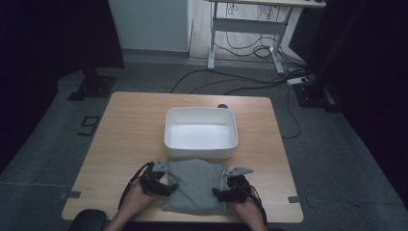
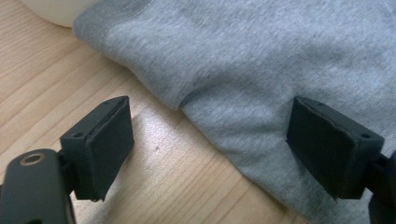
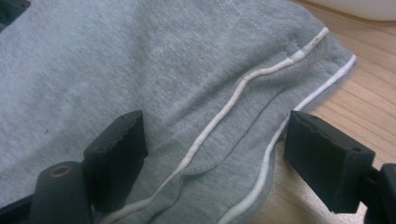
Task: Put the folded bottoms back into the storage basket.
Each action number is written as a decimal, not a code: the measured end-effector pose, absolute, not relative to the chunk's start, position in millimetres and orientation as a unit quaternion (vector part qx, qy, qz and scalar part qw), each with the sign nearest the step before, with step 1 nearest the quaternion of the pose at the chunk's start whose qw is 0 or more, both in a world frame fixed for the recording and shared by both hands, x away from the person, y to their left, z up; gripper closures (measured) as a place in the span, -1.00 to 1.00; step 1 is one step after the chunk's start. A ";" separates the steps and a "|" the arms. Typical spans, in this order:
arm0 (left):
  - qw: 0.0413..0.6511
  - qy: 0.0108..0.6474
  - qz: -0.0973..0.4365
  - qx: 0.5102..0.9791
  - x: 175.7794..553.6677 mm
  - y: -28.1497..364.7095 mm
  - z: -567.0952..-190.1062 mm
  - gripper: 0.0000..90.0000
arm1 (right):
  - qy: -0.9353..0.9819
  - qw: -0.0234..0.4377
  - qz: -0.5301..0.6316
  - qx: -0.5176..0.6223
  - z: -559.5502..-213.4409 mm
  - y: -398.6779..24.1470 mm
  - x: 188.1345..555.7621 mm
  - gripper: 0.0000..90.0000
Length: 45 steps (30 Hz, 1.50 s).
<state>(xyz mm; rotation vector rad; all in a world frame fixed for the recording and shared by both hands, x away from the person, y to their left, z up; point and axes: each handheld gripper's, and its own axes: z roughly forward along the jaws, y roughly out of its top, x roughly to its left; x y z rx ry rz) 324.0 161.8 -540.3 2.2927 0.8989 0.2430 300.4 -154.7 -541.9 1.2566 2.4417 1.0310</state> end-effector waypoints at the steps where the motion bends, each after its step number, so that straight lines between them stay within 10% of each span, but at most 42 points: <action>1: 0.329 0.341 0.093 0.876 323.4 161.3 -540.1 -0.62 | 0.829 0.104 0.351 0.422 -542.0 -154.1 300.6 -0.46; 17: 0.360 0.336 0.038 0.870 321.6 160.2 -538.1 0.70 | 0.830 0.046 0.365 0.419 -537.5 -150.9 300.2 0.56; 45: 0.413 0.311 0.057 0.854 311.9 175.0 -472.1 0.77 | 0.823 0.060 0.411 0.386 -477.0 -161.9 295.0 0.70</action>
